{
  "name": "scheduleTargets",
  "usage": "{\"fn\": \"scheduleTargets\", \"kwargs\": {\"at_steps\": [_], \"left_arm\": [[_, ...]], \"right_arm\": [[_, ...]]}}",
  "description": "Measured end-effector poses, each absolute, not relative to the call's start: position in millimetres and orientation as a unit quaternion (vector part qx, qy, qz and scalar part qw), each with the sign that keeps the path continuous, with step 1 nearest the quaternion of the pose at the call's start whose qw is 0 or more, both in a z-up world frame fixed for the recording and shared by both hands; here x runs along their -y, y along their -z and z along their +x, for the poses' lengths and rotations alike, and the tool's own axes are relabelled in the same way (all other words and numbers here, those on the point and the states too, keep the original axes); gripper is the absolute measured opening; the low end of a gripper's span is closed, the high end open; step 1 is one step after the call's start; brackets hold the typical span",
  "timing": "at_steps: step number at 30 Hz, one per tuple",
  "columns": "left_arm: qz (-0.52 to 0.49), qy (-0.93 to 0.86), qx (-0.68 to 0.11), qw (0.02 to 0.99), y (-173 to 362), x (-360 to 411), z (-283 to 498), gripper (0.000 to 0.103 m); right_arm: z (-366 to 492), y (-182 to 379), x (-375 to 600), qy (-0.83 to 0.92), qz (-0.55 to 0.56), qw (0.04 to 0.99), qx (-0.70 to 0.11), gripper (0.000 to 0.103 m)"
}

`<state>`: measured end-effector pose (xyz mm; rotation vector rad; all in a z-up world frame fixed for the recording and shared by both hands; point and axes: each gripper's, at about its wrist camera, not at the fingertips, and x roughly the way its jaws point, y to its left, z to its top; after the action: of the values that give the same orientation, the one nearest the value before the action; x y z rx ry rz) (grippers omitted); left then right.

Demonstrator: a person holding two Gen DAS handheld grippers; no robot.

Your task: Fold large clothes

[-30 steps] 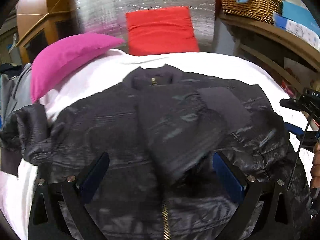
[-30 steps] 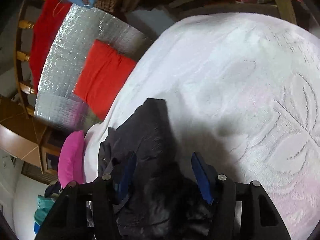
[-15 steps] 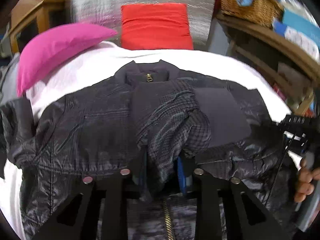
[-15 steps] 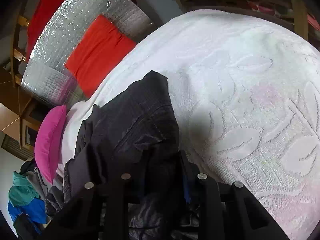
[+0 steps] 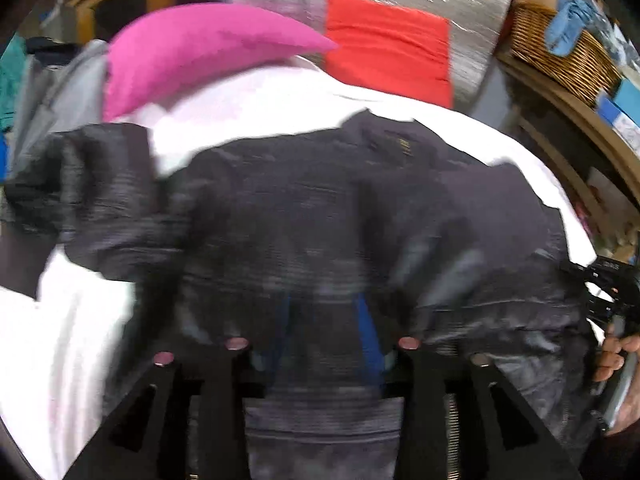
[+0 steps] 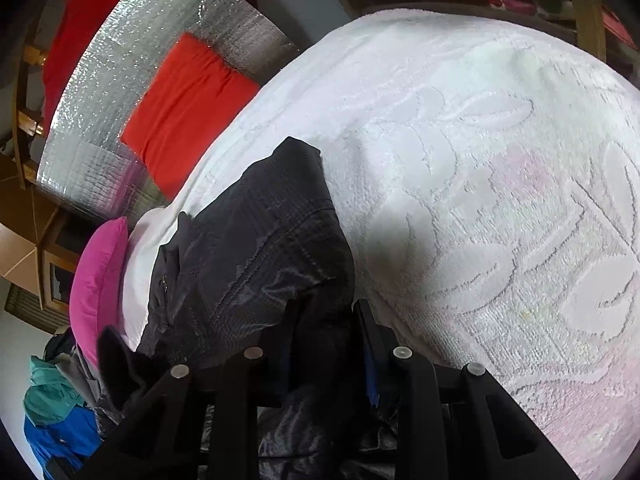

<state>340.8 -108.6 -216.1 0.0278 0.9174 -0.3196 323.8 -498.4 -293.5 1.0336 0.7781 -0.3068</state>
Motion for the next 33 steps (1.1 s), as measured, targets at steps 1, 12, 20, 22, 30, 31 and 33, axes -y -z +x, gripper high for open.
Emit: {"fn": "scheduleTargets", "kwargs": {"at_steps": [1, 12, 20, 22, 30, 31, 33], "left_arm": [[0.005, 0.146, -0.436, 0.888, 212.6, 100.0, 340.0, 0.05], [0.022, 0.202, -0.383, 0.901, 195.4, 174.4, 327.6, 0.082], [0.128, 0.188, -0.456, 0.86, 244.2, 248.5, 343.3, 0.082], [0.104, 0.183, -0.462, 0.862, 247.1, 241.0, 348.4, 0.082], [-0.072, 0.153, -0.507, 0.845, 249.5, 145.8, 381.0, 0.061], [-0.076, 0.148, -0.506, 0.846, 247.9, 137.9, 380.8, 0.061], [-0.08, 0.134, -0.494, 0.855, 240.8, 121.8, 376.5, 0.061]], "right_arm": [[323.6, 294.1, 498.9, 0.143, 0.481, 0.786, -0.361, 0.029], [326.0, 296.5, 498.6, 0.153, 0.494, 0.776, -0.362, 0.031], [329.1, 296.2, 497.6, 0.158, 0.496, 0.772, -0.364, 0.032], [328.8, 296.4, 498.7, 0.155, 0.498, 0.771, -0.364, 0.032], [324.3, 296.1, 498.0, 0.143, 0.508, 0.769, -0.361, 0.032], [324.0, 296.0, 497.7, 0.143, 0.508, 0.769, -0.361, 0.032], [323.4, 296.2, 497.6, 0.144, 0.508, 0.769, -0.361, 0.032]]}}
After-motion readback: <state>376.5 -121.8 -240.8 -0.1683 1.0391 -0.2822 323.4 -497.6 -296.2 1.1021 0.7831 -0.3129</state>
